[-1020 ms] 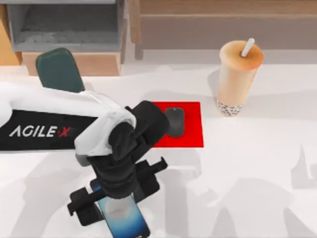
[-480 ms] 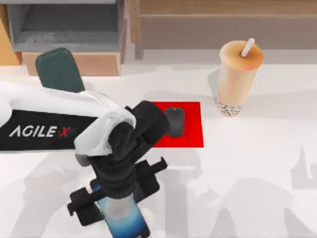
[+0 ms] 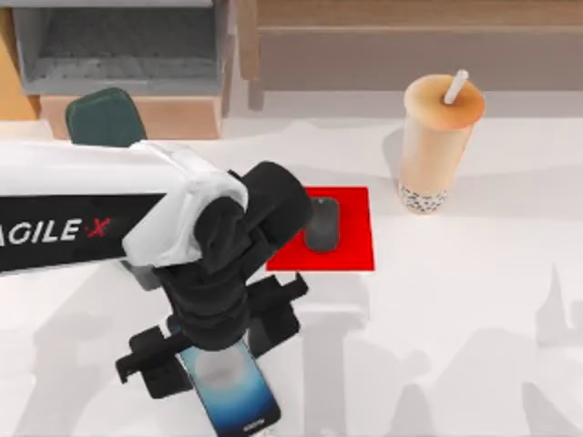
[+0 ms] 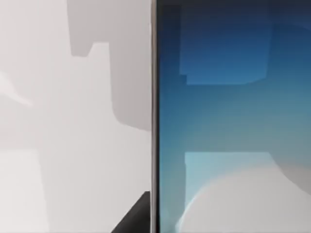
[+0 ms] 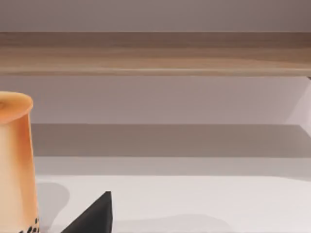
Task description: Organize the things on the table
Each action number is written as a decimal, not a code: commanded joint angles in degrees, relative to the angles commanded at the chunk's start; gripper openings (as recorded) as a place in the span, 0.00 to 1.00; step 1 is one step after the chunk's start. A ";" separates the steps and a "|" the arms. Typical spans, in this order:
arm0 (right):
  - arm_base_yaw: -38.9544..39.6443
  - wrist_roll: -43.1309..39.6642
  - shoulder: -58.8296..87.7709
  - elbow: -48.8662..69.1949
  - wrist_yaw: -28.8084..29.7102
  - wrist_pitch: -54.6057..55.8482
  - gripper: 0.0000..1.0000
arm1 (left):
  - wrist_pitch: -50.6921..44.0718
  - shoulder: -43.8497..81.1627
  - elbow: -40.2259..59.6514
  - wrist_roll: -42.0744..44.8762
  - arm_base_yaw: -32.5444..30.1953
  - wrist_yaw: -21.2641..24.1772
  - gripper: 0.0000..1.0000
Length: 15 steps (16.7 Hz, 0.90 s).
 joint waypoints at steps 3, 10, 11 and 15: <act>0.00 0.00 0.00 0.00 0.00 0.00 1.00 | 0.12 0.25 -0.15 0.10 0.03 0.00 0.00; 0.00 0.00 0.00 0.00 0.00 0.00 1.00 | 5.92 -7.87 -2.41 2.88 -3.79 -13.27 0.00; 0.00 0.00 0.00 0.00 0.00 0.00 1.00 | 7.24 -9.29 -2.70 4.06 -3.64 -17.59 0.00; 0.00 0.00 0.00 0.00 0.00 0.00 1.00 | 12.80 -12.28 -1.30 8.29 -2.50 -38.28 0.00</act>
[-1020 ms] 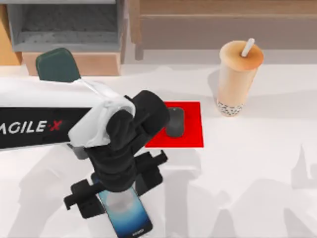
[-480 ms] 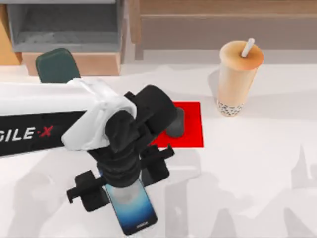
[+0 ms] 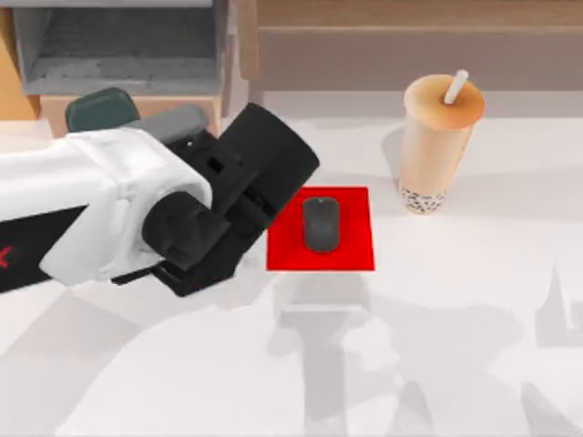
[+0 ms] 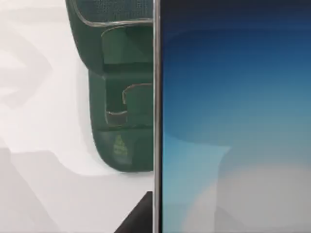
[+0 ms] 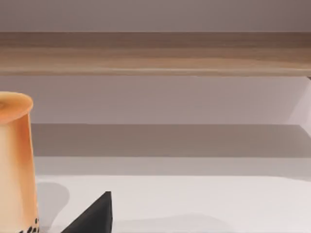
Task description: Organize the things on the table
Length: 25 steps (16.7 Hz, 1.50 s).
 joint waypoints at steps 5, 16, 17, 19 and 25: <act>0.00 0.00 0.00 0.00 0.00 0.00 1.00 | 4.26 0.52 1.22 7.43 3.27 -16.21 0.00; 0.00 0.00 0.00 0.00 0.00 0.00 1.00 | 10.22 -0.62 3.82 13.38 1.33 -17.74 0.00; 0.00 0.00 0.00 0.00 0.00 0.00 1.00 | 12.20 -0.40 4.88 15.31 0.57 -17.17 0.00; 0.00 0.00 0.00 0.00 0.00 0.00 1.00 | 16.31 0.18 6.36 19.49 -0.52 -16.14 0.00; 0.00 0.00 0.00 0.00 0.00 0.00 1.00 | 20.54 0.20 1.15 25.17 4.15 -15.63 0.00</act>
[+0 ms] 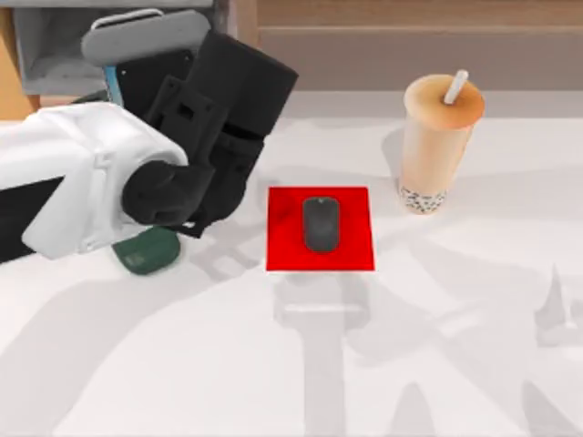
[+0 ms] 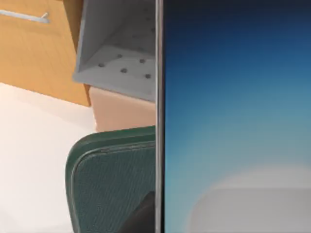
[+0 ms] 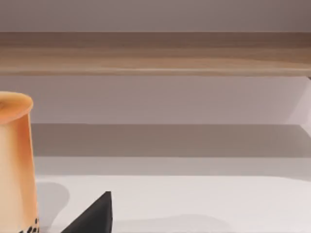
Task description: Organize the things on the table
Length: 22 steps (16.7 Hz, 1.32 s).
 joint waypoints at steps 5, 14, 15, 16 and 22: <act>0.00 0.00 0.00 0.00 0.00 0.00 1.00 | 1.85 2.75 -2.05 -4.34 6.89 1.24 0.00; 0.00 0.00 0.00 0.00 0.00 0.00 1.00 | 1.98 2.94 -1.99 -4.53 7.06 1.33 0.38; 0.00 0.00 0.00 0.00 0.00 0.00 1.00 | 1.98 2.94 -1.99 -4.53 7.06 1.33 0.45; 0.00 0.00 0.00 0.00 0.00 0.00 1.00 | 1.98 2.94 -1.99 -4.53 7.06 1.33 0.53; 0.00 0.00 0.00 0.00 0.00 0.00 1.00 | 1.98 2.94 -1.99 -4.53 7.06 1.33 0.98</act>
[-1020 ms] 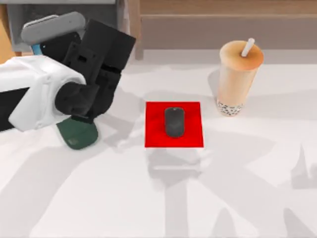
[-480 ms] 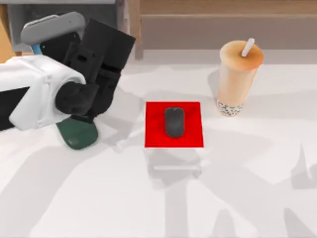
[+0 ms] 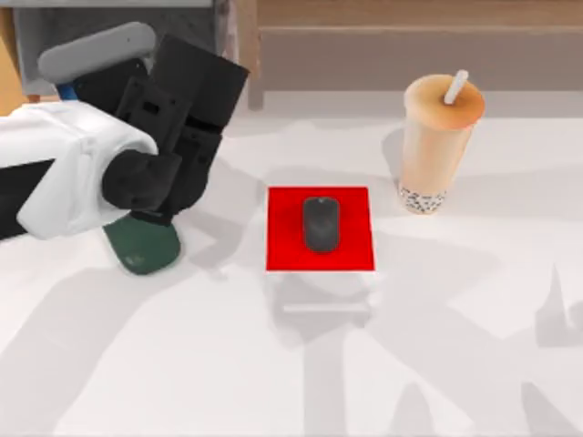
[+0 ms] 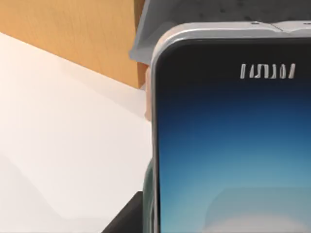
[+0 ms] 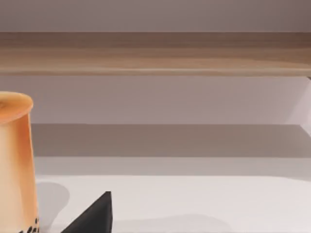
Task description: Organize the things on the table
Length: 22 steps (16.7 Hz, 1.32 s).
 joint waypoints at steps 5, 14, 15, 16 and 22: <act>0.00 0.00 0.00 0.00 0.00 0.00 1.00 | 0.00 0.00 0.00 0.00 0.00 0.00 1.00; 0.00 0.00 0.00 0.00 0.00 0.00 1.00 | -2.37 -2.24 -1.90 -1.97 -2.63 -1.34 1.00; 0.00 0.00 0.00 0.00 0.00 0.00 1.00 | -3.02 -2.89 -2.72 -2.55 -2.99 -1.65 1.00; 0.00 0.00 0.00 0.00 0.00 0.00 1.00 | -3.55 -3.62 -3.45 -3.15 -3.18 -1.89 1.00; 0.00 0.00 0.00 0.00 0.00 0.00 1.00 | -4.00 -4.68 -4.05 -4.11 -2.98 -2.01 1.00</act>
